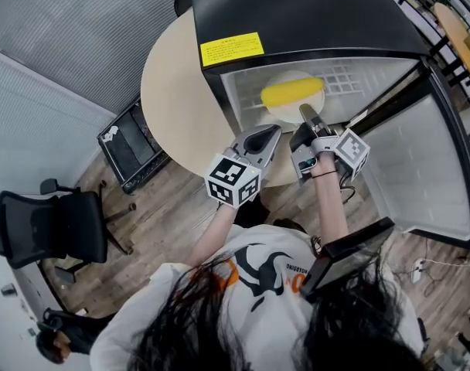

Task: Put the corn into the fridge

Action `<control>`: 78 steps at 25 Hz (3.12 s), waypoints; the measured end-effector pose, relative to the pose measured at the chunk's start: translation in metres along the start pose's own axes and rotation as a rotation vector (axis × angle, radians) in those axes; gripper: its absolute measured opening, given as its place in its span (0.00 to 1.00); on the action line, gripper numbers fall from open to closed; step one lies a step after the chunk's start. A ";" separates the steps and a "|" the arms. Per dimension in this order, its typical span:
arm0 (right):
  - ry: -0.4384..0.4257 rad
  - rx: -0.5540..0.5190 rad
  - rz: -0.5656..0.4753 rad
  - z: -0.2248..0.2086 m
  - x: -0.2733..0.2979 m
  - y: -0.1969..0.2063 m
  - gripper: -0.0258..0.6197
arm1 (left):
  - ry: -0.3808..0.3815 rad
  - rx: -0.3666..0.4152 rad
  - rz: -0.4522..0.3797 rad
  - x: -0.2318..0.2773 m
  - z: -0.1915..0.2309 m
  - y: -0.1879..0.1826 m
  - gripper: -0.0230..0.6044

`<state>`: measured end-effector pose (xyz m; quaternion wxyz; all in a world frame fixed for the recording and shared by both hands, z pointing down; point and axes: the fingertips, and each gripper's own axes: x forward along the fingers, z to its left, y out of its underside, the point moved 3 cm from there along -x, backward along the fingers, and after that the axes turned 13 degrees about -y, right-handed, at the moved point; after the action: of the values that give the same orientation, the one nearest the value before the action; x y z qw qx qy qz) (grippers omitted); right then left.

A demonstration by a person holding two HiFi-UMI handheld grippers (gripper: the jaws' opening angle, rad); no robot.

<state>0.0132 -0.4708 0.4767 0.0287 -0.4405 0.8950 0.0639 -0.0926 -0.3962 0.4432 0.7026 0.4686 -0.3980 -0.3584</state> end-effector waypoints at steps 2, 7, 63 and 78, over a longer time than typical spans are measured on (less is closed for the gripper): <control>0.000 0.002 -0.011 -0.003 0.004 -0.002 0.10 | 0.003 0.000 0.002 0.001 0.002 0.001 0.06; 0.011 -0.034 -0.038 -0.009 0.016 -0.005 0.10 | 0.010 -0.003 0.001 -0.001 0.009 0.000 0.06; 0.140 -0.899 0.405 0.047 -0.083 0.034 0.19 | -0.031 0.000 -0.019 -0.033 -0.053 0.012 0.06; 0.053 -0.869 0.547 0.047 -0.159 0.080 0.15 | -0.177 -0.021 0.004 -0.104 -0.099 0.053 0.06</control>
<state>0.0466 -0.2916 0.4543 -0.1974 -0.1629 0.8687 0.4241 -0.0410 -0.2520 0.4463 0.6703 0.4269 -0.4556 -0.4010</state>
